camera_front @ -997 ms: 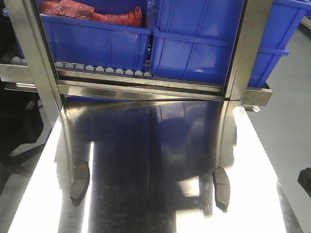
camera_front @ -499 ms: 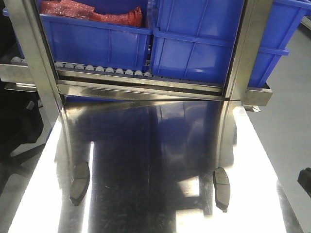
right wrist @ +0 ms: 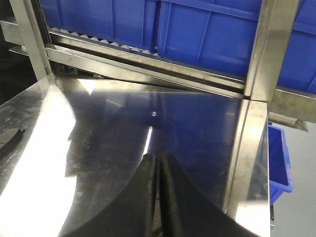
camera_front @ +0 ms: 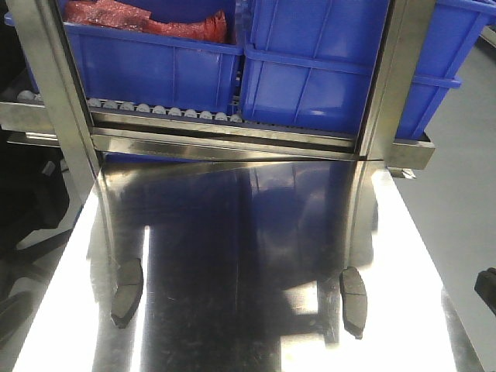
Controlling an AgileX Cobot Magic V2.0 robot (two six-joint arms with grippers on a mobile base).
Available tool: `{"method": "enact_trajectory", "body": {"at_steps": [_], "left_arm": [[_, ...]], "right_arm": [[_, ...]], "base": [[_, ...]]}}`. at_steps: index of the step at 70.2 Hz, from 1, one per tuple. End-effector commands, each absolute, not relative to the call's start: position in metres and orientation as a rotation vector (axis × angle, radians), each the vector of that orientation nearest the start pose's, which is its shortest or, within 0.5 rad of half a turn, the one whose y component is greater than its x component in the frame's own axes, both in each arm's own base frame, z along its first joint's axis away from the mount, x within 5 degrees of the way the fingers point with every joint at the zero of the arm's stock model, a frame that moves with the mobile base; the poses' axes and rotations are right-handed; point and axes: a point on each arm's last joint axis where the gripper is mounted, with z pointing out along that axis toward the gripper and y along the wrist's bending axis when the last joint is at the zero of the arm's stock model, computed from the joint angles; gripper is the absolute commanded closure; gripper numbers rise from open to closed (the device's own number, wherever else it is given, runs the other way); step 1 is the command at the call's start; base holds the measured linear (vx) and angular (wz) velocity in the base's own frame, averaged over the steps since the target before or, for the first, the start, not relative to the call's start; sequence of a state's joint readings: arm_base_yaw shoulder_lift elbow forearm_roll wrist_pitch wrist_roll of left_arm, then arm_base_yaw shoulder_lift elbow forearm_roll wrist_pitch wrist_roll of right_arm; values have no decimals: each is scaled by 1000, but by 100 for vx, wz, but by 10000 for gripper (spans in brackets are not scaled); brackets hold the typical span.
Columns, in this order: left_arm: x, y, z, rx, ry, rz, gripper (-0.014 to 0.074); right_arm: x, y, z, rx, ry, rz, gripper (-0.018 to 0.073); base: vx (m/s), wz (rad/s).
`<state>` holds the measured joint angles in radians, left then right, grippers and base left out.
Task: Move and align brake pads A on conveyor
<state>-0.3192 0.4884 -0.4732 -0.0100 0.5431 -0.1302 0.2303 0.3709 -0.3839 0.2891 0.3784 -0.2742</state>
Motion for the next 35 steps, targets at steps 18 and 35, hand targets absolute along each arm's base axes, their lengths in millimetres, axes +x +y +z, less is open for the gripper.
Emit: {"method": "enact_trajectory", "body": {"at_steps": [18, 35], "left_arm": [[188, -64, 300, 202, 2246, -271, -95], [255, -87, 290, 194, 2489, -230, -95]], "right_arm": [[84, 27, 298, -267, 1736, 237, 559], [84, 27, 298, -267, 1736, 237, 559]], "base": [[0, 0], [0, 0]]}}
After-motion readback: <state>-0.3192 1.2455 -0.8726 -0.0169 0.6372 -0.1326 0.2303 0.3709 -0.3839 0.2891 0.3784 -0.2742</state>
